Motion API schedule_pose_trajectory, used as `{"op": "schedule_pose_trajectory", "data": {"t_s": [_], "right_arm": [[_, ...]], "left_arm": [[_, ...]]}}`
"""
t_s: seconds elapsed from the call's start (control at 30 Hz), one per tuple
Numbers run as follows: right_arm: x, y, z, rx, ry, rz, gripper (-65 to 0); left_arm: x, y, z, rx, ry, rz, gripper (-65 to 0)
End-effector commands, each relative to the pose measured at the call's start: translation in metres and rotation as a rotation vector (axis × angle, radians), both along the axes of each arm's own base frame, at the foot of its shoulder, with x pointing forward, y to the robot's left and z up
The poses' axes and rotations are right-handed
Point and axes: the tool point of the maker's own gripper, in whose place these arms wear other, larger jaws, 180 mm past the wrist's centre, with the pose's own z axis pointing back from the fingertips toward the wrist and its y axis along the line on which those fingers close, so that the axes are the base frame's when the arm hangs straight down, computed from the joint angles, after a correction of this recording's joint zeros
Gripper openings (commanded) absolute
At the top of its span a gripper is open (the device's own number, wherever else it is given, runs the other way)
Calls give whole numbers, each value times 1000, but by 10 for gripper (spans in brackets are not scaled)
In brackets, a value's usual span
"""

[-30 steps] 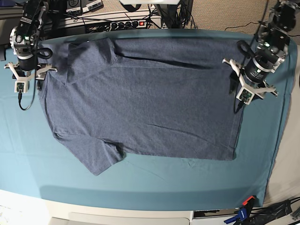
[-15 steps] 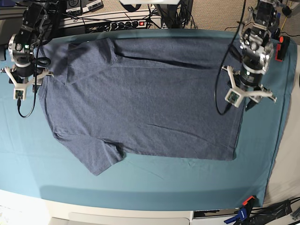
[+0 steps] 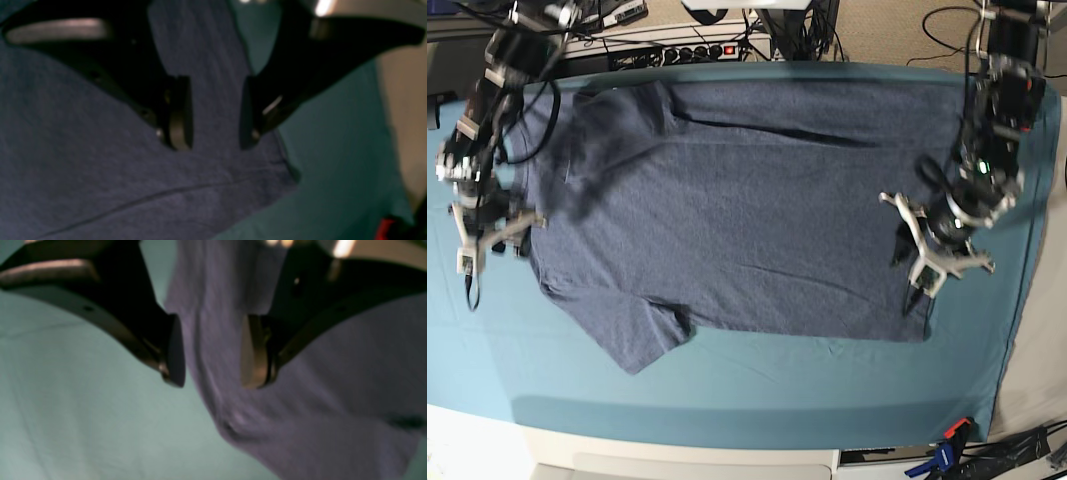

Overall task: Fold the T-shirt properly
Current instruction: 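Open both grippers and move them along the shirt sides to the hem corners, then lower both grippers and grasp the shirt's hem corners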

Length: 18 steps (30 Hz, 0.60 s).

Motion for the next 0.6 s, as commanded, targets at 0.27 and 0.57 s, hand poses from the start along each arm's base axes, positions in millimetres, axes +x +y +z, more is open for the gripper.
{"op": "schedule_pose_trajectory", "data": {"t_s": [0.27, 0.57], "right_arm": [[116, 22, 60, 2, 28, 177, -378], [184, 53, 97, 49, 38, 231, -378]], "left_arm": [[81, 23, 38, -200, 63, 5, -425], [150, 62, 66, -440, 210, 116, -425]]}}
